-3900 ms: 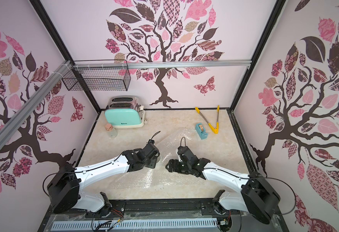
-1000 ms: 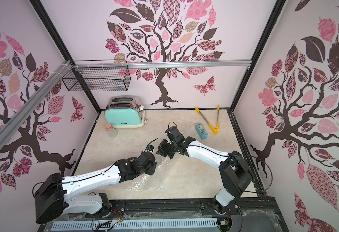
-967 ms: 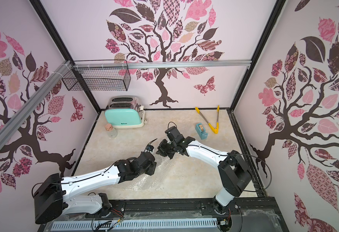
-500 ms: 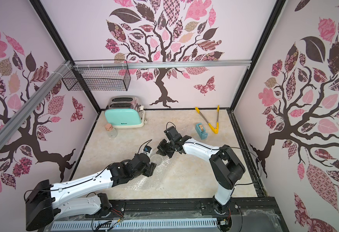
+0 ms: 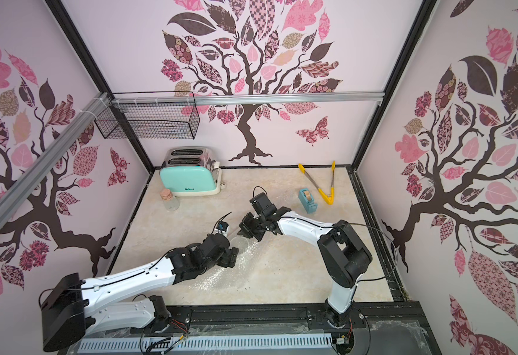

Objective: Wrap mugs in bubble wrap
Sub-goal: Wrap the mug in bubble wrap.

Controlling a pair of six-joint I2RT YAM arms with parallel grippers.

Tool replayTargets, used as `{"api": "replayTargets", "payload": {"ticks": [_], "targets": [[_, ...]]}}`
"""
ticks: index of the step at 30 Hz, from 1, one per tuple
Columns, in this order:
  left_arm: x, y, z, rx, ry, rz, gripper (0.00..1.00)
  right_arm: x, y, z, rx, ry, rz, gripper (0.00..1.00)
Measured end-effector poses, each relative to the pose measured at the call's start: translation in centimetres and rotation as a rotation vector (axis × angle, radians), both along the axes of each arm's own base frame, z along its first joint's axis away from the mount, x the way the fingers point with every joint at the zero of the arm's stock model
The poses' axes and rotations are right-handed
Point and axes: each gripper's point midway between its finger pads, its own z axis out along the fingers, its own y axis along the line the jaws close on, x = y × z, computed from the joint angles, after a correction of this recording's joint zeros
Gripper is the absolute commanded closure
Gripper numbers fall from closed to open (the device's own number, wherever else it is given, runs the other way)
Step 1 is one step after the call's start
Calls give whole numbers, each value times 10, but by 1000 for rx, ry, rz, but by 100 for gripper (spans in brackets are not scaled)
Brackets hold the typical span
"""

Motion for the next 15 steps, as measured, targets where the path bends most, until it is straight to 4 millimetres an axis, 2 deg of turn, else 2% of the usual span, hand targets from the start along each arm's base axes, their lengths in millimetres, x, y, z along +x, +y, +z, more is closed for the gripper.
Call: {"api": "replayTargets", "payload": {"ticks": [2, 4, 9, 11, 15], "targets": [[7, 0, -3, -16, 8, 19, 17, 0, 1, 1, 3, -3, 3, 98], [11, 2, -2, -30, 8, 31, 18, 0, 2, 2, 11, -9, 10, 83], [10, 0, -2, -45, 17, 27, 20, 8, 6, 17, 21, -79, 47, 52], [9, -1, -3, -50, 20, 27, 21, 13, 8, 26, 21, -126, 63, 48], [9, -2, -5, -62, 25, 33, 21, 20, -1, 44, -3, -215, 68, 47]]}}
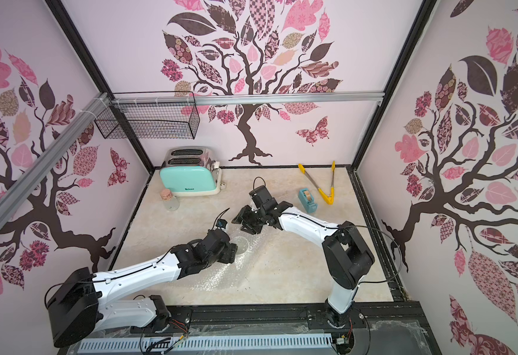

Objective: Wrap mugs in bubble wrap
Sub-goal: Wrap the mug in bubble wrap.

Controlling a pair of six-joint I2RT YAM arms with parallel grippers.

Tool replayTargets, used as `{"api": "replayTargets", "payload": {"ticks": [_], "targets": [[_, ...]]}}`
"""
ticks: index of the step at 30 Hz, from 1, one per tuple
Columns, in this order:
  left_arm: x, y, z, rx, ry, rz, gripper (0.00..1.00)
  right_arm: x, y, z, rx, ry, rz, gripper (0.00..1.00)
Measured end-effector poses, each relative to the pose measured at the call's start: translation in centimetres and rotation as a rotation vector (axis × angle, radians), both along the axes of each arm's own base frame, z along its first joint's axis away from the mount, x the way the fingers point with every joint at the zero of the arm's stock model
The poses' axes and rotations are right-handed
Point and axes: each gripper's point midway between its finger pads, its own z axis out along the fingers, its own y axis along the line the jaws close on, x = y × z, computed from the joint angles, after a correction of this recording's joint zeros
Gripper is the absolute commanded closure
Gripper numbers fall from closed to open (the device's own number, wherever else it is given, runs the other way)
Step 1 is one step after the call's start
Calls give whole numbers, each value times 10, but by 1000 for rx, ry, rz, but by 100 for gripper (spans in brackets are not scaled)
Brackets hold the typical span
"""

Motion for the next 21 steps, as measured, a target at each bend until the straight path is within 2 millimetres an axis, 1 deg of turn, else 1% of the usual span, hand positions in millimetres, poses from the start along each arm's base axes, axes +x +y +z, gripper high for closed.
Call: {"api": "replayTargets", "payload": {"ticks": [2, 4, 6, 8, 11, 15, 18, 20, 21], "targets": [[0, 0, 0, -2, 1, 1, 21, 1, -9, 11, -18, -52, 0, 51], [0, 0, 0, -3, 1, 2, 22, 0, -19, 27, -33, -136, 7, 54], [0, 0, 0, -4, 2, 1, 22, -5, -29, 37, -50, -209, 26, 54], [0, -1, 0, -5, 3, 0, 22, -14, -40, 40, -76, -272, 57, 52], [0, -1, 0, -4, 3, 0, 22, -28, -53, 26, -130, -317, 117, 49], [0, 0, 0, -5, 3, 0, 22, -53, -58, -9, -232, -307, 231, 49], [-1, 0, 0, -4, 2, 0, 22, -73, -48, -23, -297, -316, 342, 49], [-1, 0, 0, -5, 3, 0, 22, -77, -41, -27, -347, -335, 395, 49], [-1, 0, 0, -5, 3, 0, 22, -78, -35, -27, -370, -353, 422, 51]]}}
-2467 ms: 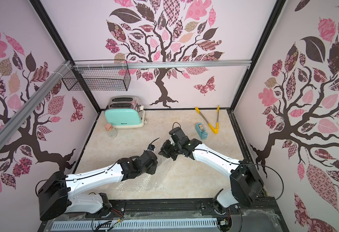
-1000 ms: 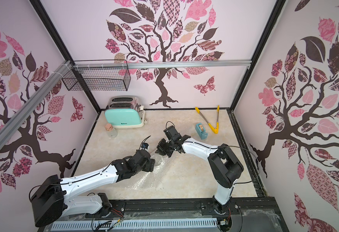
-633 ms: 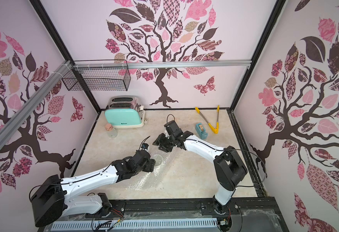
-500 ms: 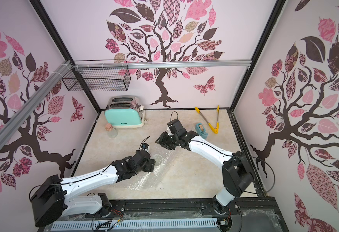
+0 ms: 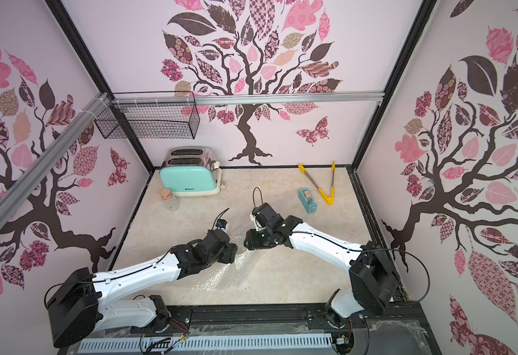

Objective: Wrap mugs in bubble wrap
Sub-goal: Wrap the mug in bubble wrap.

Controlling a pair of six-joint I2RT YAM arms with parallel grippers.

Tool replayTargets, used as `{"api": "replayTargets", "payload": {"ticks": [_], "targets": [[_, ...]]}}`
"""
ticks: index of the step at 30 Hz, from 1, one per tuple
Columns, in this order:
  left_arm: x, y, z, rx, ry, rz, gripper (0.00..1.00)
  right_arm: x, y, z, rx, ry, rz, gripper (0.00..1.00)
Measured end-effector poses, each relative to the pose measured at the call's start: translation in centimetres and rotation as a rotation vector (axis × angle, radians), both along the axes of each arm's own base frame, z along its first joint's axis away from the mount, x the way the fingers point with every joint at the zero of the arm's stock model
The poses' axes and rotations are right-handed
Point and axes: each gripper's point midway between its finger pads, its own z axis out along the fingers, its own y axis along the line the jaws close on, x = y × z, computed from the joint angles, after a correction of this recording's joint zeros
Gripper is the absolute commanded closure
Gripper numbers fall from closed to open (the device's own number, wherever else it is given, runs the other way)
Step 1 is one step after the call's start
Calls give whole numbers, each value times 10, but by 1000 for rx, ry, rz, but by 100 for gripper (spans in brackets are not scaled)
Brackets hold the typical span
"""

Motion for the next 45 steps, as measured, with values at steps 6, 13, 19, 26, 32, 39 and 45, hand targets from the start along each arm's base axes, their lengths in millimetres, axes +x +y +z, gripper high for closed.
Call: {"api": "replayTargets", "payload": {"ticks": [6, 13, 19, 26, 32, 39, 45], "targets": [[-1, 1, -1, -9, 0, 6, 23, 14, 6, 17, -64, -133, 62, 52], [-2, 2, 0, -17, -1, 12, 23, 23, 16, -4, -130, -181, 193, 54], [-3, 3, 2, -23, -4, 14, 23, 27, 17, -40, -208, -171, 264, 51], [-3, 3, 2, -24, -4, 14, 23, 37, 16, -47, -254, -221, 269, 73], [-1, 3, 3, -26, -12, 18, 23, 47, 11, -44, -306, -272, 246, 86], [2, 3, 17, -49, -40, 24, 19, 61, -4, -42, -408, -341, 192, 90], [1, 21, 42, -89, -83, 68, 15, 83, -23, -40, -521, -400, 123, 89]]}}
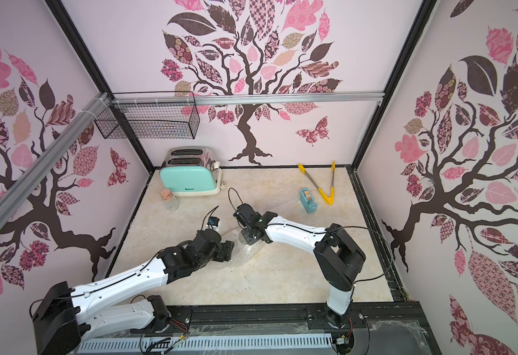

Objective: Wrap mugs in bubble wrap
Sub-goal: Wrap the mug in bubble wrap.

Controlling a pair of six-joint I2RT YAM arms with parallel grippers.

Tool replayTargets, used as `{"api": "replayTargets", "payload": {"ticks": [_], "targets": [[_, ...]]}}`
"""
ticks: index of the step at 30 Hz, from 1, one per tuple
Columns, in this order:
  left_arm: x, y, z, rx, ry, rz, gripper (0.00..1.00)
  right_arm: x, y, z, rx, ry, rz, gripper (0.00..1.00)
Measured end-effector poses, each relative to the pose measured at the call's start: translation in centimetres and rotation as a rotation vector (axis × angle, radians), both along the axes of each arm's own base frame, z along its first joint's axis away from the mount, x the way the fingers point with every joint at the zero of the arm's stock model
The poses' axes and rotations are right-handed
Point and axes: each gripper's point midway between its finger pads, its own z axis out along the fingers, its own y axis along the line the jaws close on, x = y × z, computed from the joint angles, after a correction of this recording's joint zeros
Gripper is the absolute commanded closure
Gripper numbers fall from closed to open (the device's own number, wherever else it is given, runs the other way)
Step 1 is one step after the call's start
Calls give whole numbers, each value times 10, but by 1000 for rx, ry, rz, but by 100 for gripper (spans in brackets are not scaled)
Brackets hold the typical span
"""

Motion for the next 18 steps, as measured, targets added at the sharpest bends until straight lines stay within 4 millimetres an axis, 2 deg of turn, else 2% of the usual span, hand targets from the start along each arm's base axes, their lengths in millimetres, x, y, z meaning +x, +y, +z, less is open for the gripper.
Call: {"api": "replayTargets", "payload": {"ticks": [3, 5, 8, 11, 13, 18], "targets": [[6, 26, 13, -41, -12, 89, 14, 5, -4, 2, -14, -19, -17, 83], [10, 56, 15, -82, -8, 192, 13, 7, -5, 3, -20, -27, -24, 82], [6, 101, 0, -136, 25, 346, 13, 9, -7, 4, -15, -30, -39, 67], [-7, 141, -22, -185, 77, 492, 13, 10, -7, 4, -8, -29, -46, 59], [-14, 154, -33, -222, 104, 553, 14, 10, -7, 4, -5, -28, -45, 59], [-23, 156, -59, -314, 208, 615, 17, 10, -6, 4, -4, -25, -43, 59]]}}
